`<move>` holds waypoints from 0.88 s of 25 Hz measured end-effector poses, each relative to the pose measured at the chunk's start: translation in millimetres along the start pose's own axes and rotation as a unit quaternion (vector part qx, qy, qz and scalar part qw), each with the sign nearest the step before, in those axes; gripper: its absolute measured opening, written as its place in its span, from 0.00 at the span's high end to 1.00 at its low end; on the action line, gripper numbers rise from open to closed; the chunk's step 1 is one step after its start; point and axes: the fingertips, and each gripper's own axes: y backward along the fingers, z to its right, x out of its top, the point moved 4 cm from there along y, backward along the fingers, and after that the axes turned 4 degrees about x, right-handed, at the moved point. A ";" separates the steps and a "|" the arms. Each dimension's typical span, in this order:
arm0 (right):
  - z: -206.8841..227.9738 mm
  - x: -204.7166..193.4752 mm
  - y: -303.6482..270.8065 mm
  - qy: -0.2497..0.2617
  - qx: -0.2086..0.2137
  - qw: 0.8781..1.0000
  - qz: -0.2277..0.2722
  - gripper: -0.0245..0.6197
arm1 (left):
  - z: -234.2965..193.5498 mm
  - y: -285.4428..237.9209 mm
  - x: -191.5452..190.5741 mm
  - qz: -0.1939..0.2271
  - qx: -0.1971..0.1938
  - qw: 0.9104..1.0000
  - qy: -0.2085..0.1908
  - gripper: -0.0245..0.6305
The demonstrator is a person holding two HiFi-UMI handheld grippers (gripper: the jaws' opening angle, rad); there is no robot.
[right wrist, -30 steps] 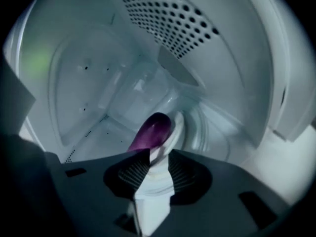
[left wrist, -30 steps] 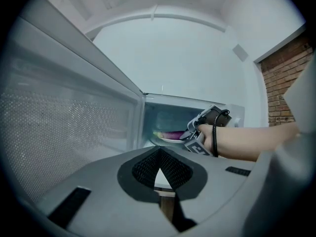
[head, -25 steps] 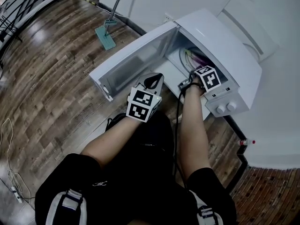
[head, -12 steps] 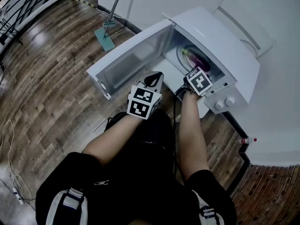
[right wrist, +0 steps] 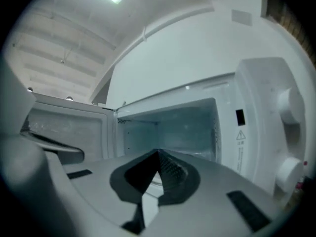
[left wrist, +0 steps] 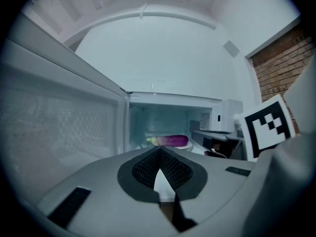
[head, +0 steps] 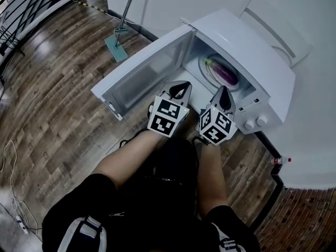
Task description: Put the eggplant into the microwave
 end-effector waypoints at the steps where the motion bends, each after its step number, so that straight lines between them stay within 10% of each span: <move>1: -4.3 3.2 0.8 0.010 0.006 1.000 0.011 0.94 | -0.4 -6.7 -1.6 0.001 -0.004 1.000 -0.003 0.97; 9: -24.3 67.2 11.6 0.012 0.033 0.999 -0.002 0.94 | -3.4 -3.5 64.2 0.004 -0.005 1.000 0.009 0.96; 22: -48.7 421.4 93.7 -0.012 0.048 0.998 -0.041 0.94 | 31.2 127.8 403.1 -0.032 0.027 0.999 0.015 0.97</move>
